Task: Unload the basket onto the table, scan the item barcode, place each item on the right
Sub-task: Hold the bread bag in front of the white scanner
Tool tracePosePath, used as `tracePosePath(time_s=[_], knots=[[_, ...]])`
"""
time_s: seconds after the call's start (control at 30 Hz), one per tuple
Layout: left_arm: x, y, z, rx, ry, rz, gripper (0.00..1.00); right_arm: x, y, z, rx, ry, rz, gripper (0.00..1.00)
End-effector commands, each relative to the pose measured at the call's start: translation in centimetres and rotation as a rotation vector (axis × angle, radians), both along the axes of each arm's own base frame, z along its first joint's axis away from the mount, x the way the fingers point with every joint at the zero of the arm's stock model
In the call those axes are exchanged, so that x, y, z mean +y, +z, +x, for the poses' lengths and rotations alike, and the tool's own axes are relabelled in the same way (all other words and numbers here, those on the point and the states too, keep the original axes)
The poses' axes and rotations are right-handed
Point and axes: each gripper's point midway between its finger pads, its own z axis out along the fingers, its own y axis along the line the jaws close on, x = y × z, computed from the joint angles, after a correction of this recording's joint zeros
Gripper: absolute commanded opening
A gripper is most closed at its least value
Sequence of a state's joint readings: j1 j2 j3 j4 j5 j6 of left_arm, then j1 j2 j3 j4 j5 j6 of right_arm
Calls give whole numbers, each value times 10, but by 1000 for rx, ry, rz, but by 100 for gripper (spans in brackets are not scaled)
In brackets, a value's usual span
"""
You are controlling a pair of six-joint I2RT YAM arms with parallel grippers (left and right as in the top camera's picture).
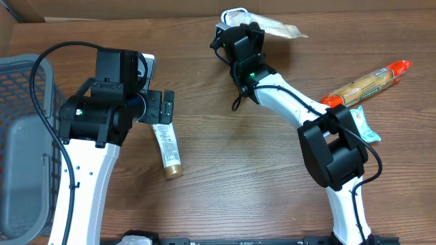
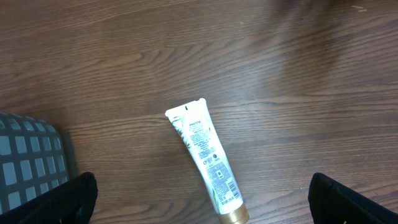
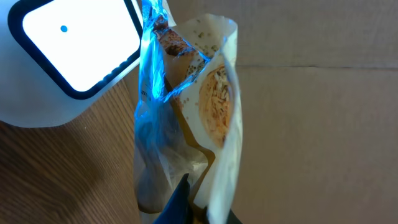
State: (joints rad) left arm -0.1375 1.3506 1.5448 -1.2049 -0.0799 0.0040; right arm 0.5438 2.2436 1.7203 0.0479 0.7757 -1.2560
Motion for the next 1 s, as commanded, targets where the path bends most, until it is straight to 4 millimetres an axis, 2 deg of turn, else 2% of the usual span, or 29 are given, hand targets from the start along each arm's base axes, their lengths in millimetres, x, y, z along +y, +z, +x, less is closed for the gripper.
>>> tracePosePath(time_s=[0.0,0.13,0.4,0.67,0.73,0.87,0.97], knots=[[1,2,2,-5,-13,14,99,-2,12,4,-32,-9,39,4],[1,2,2,-5,-13,14,100,-7,11,6,-32,-12,53,4],[1,2,2,-5,-13,14,99,-12,25,17,-110,-13,99,4],[1,2,2,-5,-13,14,99,-6,-2,25,-110,0,67,4],[1,2,2,-5,-13,14,99,-4,-1,25,-116,1,71,4],[1,2,2,-5,-13,14,100,-6,10,26,-169,-20,91,4],[1,2,2,-5,-13,14,100,-10,33,25,-256,-67,110,4]])
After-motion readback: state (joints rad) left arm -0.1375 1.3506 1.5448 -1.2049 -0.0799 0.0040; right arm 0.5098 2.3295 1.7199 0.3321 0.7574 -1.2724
